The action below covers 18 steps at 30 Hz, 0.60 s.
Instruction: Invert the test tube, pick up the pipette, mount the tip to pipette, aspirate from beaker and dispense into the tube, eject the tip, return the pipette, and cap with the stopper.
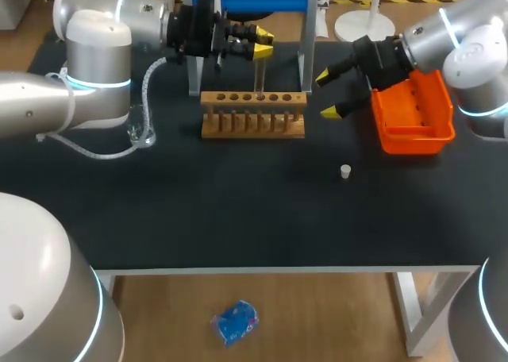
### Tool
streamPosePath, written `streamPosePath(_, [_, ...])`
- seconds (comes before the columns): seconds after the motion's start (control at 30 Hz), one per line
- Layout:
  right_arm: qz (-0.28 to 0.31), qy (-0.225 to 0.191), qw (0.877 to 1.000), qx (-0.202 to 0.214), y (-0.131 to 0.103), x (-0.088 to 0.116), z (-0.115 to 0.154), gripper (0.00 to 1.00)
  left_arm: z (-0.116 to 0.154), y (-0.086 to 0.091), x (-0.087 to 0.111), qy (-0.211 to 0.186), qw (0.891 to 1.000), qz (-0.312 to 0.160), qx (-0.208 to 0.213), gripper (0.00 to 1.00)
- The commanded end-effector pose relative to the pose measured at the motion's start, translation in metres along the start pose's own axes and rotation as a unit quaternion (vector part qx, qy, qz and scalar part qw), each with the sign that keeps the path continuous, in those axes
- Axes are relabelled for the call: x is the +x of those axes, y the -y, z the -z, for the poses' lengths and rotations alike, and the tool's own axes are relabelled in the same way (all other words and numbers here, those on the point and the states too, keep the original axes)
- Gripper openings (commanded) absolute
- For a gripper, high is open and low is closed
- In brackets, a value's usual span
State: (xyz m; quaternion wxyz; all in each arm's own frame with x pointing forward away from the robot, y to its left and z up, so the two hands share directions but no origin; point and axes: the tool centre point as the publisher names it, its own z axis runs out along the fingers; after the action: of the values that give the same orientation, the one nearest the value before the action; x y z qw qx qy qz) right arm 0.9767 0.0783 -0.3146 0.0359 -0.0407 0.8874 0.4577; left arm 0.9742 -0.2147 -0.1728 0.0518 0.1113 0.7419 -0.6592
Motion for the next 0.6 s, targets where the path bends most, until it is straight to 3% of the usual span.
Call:
streamPosePath(0.03, [0.001,0.013,1.000,-0.007,0.004,0.001,-0.005,1.00,-0.003,-0.003,-0.005,-0.008,1.000,0.006,0.003,0.00])
streamPosePath(0.6, [0.001,0.013,1.000,-0.007,0.004,0.001,-0.005,1.00,-0.005,-0.020,-0.024,-0.008,1.000,0.012,0.005,0.00])
